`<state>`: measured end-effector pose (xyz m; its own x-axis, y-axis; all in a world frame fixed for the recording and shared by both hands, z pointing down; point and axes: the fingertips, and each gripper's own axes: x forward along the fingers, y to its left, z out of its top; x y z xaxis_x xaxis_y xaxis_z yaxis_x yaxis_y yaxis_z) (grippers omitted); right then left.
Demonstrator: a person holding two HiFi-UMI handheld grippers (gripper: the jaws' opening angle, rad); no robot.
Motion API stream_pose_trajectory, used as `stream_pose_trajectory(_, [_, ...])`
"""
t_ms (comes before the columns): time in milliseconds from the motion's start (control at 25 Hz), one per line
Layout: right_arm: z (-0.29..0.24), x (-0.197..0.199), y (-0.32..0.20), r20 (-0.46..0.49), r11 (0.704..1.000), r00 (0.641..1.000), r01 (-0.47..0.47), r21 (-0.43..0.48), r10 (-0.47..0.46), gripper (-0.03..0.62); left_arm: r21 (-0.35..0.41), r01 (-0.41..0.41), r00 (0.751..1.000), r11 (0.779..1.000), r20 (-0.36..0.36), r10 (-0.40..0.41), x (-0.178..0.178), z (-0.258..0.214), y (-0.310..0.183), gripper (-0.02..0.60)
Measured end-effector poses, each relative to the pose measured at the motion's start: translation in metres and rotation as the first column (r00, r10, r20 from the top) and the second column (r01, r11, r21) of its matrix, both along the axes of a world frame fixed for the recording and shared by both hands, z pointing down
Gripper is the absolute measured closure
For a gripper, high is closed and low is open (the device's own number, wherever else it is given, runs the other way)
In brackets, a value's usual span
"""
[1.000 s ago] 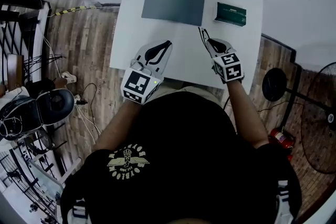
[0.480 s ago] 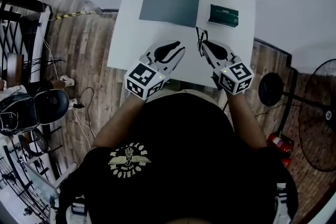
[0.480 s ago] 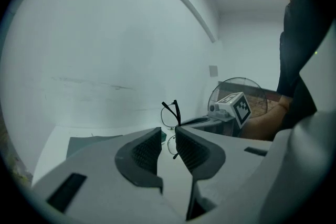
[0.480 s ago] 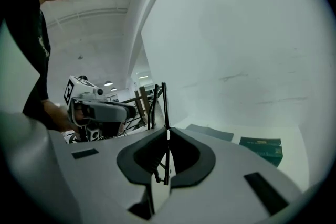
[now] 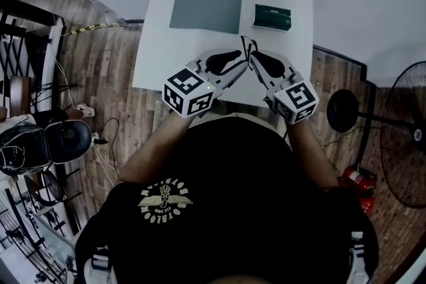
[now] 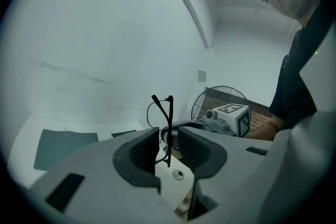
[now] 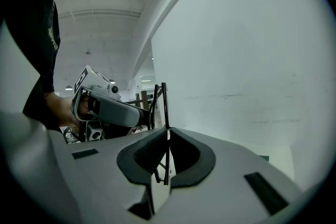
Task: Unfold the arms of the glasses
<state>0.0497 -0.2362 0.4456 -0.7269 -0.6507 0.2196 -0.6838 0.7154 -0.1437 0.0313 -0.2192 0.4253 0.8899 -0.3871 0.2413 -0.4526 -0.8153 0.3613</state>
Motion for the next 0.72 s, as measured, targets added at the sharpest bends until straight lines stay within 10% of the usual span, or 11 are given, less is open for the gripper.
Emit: stream_pose_trajectory(720, [-0.003,0.016,0.034,-0.008,0.999,0.999,0.036,0.028,-0.035,0.576,0.0,0.023,0.999,1.0,-0.023,-0.023,0.023,-0.006,0.026,0.551])
